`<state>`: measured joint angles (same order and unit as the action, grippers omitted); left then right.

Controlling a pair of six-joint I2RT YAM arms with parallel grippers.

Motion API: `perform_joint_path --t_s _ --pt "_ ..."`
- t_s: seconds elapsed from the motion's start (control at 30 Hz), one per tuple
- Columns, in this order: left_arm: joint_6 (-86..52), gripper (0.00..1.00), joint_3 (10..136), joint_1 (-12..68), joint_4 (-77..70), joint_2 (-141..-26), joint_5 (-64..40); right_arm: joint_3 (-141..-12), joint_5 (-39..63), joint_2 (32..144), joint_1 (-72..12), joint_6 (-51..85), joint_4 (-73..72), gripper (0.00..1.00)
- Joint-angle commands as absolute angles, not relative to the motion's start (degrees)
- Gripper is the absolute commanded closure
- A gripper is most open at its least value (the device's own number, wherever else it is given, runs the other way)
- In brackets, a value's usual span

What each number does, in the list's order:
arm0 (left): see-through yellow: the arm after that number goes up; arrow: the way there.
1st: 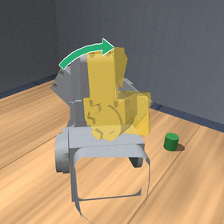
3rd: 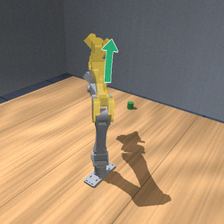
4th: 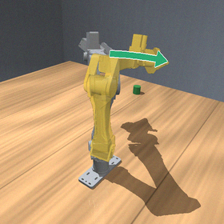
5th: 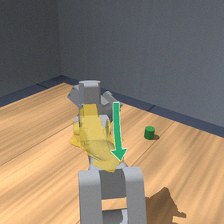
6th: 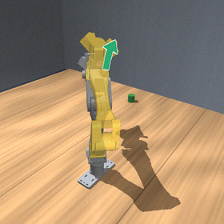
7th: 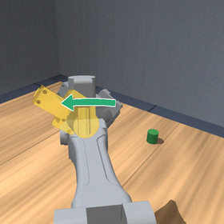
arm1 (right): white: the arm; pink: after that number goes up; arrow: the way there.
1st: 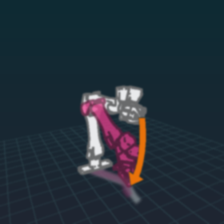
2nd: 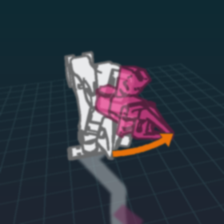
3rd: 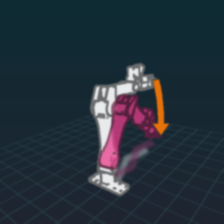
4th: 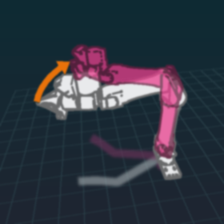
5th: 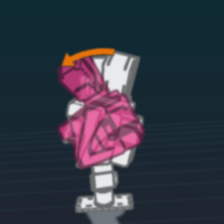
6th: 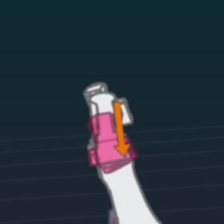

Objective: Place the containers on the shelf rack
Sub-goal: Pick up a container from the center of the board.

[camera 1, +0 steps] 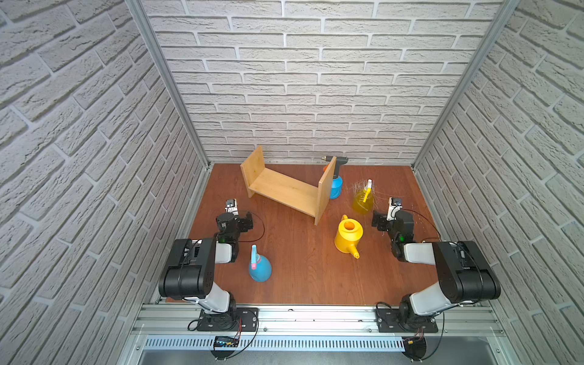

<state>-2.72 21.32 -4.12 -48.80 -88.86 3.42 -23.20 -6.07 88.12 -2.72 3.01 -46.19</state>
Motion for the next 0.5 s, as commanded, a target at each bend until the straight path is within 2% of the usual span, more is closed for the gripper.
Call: perform_joint_path --t_s 0.0,0.47 --pt "-3.2 0.02 22.3 -4.6 -50.1 -88.7 3.3 -23.8 -6.8 87.9 -2.6 3.5 -47.2 0.01" --pt "-3.5 0.02 22.4 -5.1 -50.0 -88.7 2.3 -24.0 -6.6 88.0 -2.4 3.4 -46.8 0.01"
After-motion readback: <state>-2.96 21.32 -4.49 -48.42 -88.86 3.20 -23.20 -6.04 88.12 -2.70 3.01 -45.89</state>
